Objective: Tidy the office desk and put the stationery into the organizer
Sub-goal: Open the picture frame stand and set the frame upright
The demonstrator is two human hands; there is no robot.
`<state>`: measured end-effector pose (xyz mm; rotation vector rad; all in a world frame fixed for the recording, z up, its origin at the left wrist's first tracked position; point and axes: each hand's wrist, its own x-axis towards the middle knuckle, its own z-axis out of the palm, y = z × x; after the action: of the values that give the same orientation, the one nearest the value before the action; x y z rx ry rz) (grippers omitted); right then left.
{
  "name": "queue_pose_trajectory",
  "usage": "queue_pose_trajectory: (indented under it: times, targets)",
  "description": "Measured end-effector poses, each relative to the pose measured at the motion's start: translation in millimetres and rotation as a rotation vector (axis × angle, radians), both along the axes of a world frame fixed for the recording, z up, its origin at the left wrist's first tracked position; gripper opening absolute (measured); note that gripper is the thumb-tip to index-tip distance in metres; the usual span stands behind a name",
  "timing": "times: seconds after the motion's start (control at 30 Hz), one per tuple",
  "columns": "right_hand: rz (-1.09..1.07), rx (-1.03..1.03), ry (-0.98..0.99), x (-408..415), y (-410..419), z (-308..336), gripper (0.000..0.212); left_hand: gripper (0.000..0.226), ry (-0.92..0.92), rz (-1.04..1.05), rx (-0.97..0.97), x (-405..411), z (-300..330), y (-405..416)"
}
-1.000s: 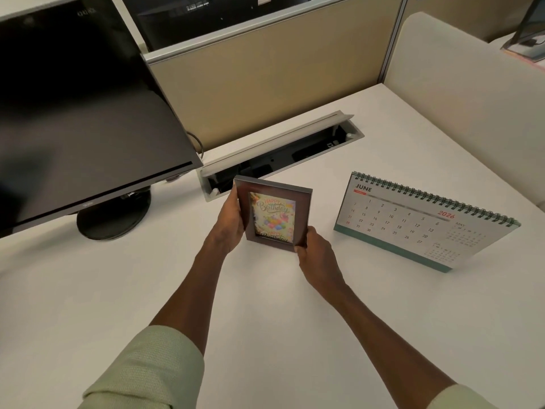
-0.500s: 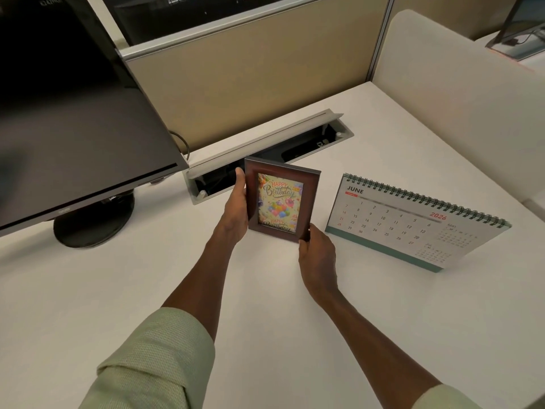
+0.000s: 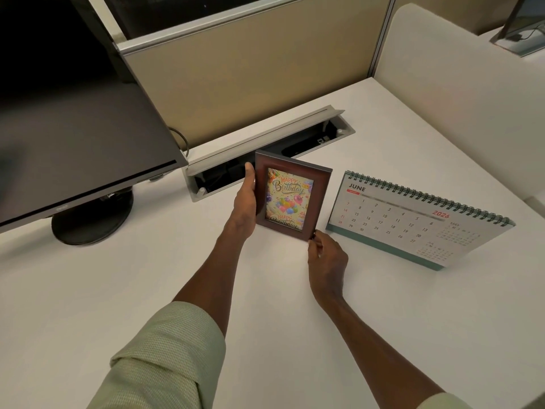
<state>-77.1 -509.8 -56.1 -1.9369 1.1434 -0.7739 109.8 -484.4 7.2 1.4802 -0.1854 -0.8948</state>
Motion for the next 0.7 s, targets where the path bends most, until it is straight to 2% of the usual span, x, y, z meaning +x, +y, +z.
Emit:
queue_pose_trajectory:
  times: [0.4, 0.7]
  targets:
    - [-0.064, 0.030, -0.022, 2, -3, -1, 0.023, 0.067, -0.002, 0.022, 0.025, 0, -4, -9]
    - [-0.063, 0.020, -0.039, 2, -3, -2, 0.020, 0.066, -0.001, 0.010, 0.031, 1, -6, -10]
